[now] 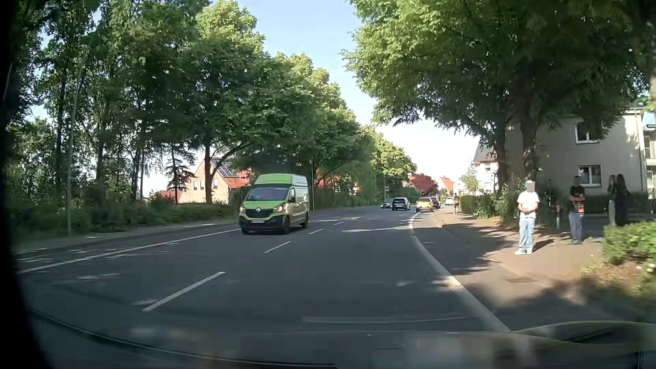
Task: Follow the waypoints while adhering to traffic rules and regulations
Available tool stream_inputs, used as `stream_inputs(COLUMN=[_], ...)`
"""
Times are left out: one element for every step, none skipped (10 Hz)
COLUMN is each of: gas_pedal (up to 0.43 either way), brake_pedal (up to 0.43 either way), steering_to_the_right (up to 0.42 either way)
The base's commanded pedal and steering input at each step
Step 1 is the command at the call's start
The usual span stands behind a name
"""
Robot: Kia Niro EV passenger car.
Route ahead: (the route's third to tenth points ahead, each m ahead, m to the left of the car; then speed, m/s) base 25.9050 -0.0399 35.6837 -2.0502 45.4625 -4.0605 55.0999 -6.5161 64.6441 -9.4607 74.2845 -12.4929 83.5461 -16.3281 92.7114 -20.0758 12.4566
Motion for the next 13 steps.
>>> stream_inputs(gas_pedal=[0.118, 0.118, 0.118, 0.118, 0.118, 0.118, 0.118, 0.118, 0.118, 0.118, 0.118, 0.118, 0.13], brake_pedal=[0.006, 0.006, 0.006, 0.006, 0.006, 0.006, 0.006, 0.006, 0.006, 0.006, 0.006, 0.006, 0.006], steering_to_the_right=[0.02, 0.021, 0.022, 0.022, 0.021, 0.019, 0.017, 0.014, 0.014, 0.015, 0.016, 0.017, 0.018])
